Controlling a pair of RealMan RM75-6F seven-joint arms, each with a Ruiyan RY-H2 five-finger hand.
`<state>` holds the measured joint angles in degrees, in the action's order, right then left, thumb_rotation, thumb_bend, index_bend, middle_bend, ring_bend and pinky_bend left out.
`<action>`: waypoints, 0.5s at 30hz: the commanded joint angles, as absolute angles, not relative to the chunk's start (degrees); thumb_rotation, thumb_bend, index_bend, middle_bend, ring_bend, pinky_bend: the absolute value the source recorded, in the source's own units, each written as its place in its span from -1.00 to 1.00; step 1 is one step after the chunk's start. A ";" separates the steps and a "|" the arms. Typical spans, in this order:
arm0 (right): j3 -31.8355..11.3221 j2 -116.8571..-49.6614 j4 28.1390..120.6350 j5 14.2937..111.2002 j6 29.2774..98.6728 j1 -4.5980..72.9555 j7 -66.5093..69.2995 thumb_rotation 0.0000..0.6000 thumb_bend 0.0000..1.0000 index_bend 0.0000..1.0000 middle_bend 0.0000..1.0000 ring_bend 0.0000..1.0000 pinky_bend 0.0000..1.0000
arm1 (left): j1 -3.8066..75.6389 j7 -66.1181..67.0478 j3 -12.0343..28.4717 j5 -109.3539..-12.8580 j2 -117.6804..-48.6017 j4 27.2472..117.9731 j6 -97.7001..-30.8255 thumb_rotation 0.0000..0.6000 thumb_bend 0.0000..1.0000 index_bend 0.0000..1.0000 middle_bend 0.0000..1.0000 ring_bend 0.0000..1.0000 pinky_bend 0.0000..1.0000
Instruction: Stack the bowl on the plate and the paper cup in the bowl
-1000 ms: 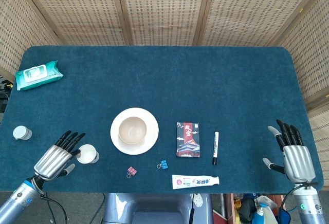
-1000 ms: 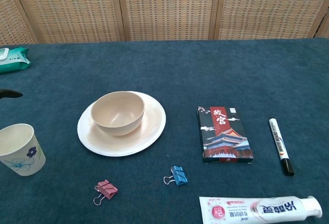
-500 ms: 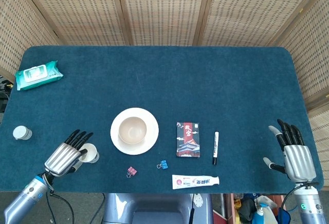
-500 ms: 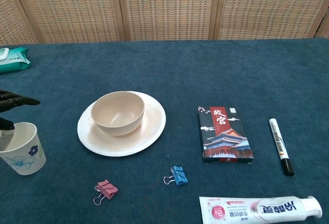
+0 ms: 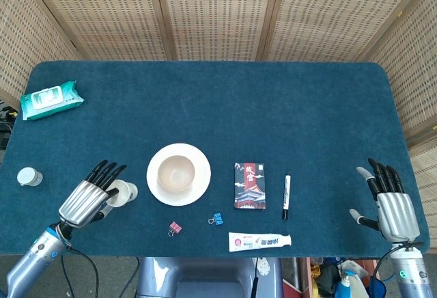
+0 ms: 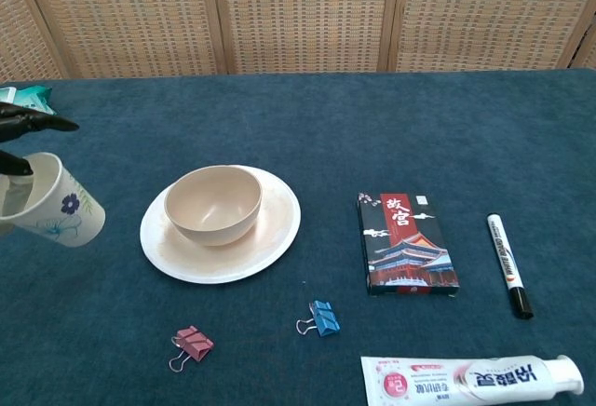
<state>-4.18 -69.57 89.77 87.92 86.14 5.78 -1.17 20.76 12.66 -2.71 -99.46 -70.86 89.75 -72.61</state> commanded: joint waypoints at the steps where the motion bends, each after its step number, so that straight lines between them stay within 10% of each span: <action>1: -4.19 -69.57 89.77 87.92 86.19 5.77 -1.16 1.00 -0.73 -0.75 -1.00 -1.00 -1.00 | 22.05 13.10 -1.30 -98.97 -69.52 91.72 -72.15 1.00 -0.26 0.19 -0.88 -1.00 -1.00; 15: -4.65 -69.25 89.51 86.90 85.93 5.74 0.24 1.00 -0.73 -0.75 -1.00 -1.00 -1.00 | 31.99 21.53 7.44 -88.65 -75.30 95.81 -60.02 1.00 -0.26 0.19 -0.87 -1.00 -1.00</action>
<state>-4.58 -69.30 89.56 86.99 85.97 5.74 0.12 29.82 18.89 5.42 -91.35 -73.08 95.31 -62.43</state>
